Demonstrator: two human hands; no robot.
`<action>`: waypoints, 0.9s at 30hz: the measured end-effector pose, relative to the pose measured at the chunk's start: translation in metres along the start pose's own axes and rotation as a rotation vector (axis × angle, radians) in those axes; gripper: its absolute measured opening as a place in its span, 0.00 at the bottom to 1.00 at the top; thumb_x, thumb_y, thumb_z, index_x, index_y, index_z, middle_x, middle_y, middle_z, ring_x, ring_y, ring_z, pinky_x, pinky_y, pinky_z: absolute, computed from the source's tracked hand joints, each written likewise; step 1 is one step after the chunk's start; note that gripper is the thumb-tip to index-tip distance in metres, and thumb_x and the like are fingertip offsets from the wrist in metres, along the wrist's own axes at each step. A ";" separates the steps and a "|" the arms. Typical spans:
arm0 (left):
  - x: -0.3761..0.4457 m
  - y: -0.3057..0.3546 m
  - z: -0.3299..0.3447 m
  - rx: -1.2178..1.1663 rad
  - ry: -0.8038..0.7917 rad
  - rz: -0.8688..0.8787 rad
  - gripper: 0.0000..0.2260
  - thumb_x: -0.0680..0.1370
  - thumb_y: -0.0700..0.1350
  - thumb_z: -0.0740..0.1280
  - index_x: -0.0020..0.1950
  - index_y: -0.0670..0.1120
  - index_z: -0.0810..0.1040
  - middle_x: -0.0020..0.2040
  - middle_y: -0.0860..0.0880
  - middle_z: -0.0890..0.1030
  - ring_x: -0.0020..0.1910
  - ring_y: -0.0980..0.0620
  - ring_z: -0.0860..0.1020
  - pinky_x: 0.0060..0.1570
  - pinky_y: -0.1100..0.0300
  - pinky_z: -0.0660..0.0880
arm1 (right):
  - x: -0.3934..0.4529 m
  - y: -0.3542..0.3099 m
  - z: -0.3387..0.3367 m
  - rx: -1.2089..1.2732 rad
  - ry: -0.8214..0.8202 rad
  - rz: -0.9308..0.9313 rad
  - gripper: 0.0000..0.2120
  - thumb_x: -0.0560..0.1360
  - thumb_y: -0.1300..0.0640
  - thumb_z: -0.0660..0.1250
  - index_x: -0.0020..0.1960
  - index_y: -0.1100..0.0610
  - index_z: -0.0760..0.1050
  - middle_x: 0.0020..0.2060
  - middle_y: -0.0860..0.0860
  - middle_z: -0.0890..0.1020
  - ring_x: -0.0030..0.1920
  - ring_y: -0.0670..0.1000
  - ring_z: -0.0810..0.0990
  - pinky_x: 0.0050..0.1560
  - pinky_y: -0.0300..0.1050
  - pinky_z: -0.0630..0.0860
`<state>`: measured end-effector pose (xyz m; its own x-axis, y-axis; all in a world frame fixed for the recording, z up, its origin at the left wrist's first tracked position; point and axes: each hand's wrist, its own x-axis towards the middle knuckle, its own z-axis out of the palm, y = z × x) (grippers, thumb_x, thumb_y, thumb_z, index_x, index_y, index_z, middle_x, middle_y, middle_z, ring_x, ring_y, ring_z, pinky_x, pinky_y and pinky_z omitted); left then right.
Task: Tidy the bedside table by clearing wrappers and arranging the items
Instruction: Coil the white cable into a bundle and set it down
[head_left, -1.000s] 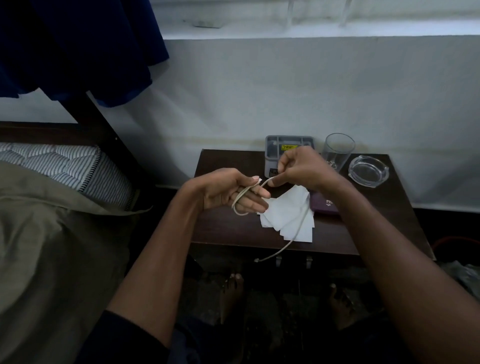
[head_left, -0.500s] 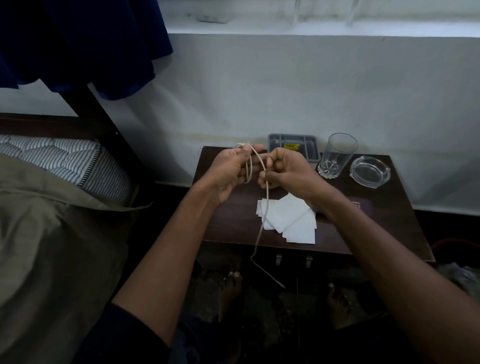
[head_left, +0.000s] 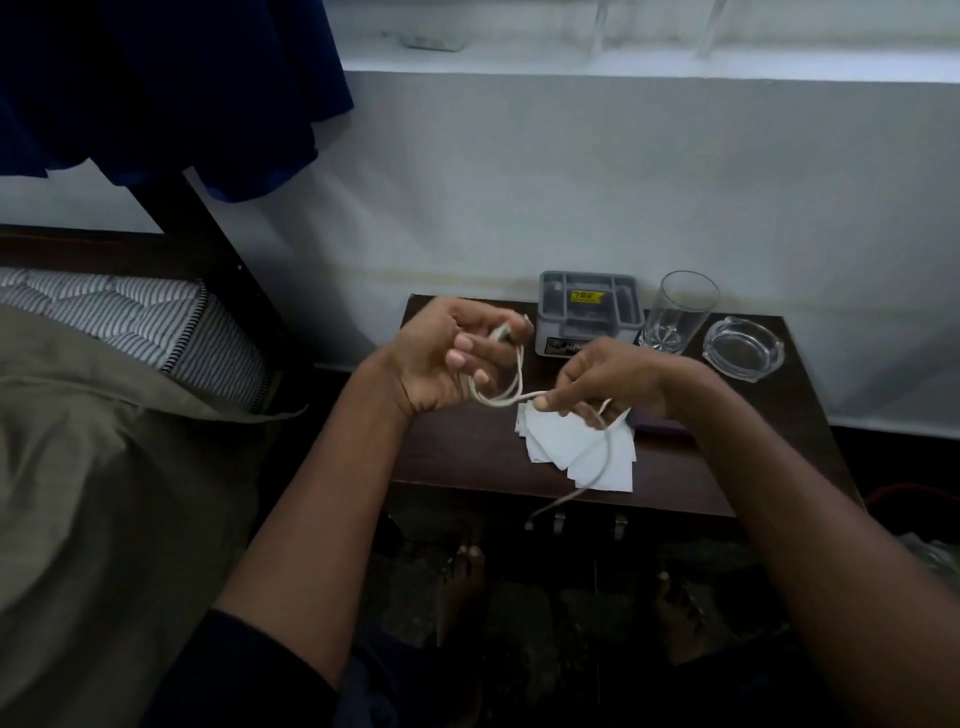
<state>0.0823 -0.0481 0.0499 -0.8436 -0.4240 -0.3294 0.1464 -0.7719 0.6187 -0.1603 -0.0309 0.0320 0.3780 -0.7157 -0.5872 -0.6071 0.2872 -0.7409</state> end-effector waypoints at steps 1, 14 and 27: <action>0.002 -0.002 0.002 0.112 0.044 -0.046 0.11 0.85 0.44 0.55 0.48 0.45 0.74 0.24 0.57 0.65 0.18 0.61 0.65 0.29 0.66 0.71 | -0.003 0.000 -0.005 -0.031 0.030 0.032 0.19 0.63 0.43 0.86 0.37 0.57 0.83 0.28 0.52 0.80 0.29 0.48 0.77 0.34 0.40 0.77; 0.022 -0.019 0.000 0.866 0.537 -0.101 0.19 0.86 0.45 0.54 0.60 0.40 0.83 0.53 0.41 0.89 0.44 0.43 0.89 0.57 0.48 0.82 | -0.004 -0.002 -0.010 0.447 -0.030 -0.138 0.13 0.80 0.69 0.69 0.64 0.68 0.82 0.49 0.60 0.86 0.45 0.52 0.86 0.48 0.46 0.86; 0.029 0.000 0.008 -0.163 0.319 0.490 0.15 0.87 0.46 0.52 0.55 0.46 0.78 0.36 0.49 0.86 0.38 0.52 0.88 0.50 0.56 0.85 | -0.010 0.003 0.019 0.370 -0.237 -0.168 0.13 0.85 0.58 0.67 0.59 0.68 0.82 0.47 0.63 0.86 0.51 0.62 0.87 0.61 0.57 0.83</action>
<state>0.0532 -0.0565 0.0460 -0.4654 -0.8500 -0.2467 0.5771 -0.5027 0.6436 -0.1526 -0.0109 0.0300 0.6251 -0.6188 -0.4757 -0.2506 0.4181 -0.8731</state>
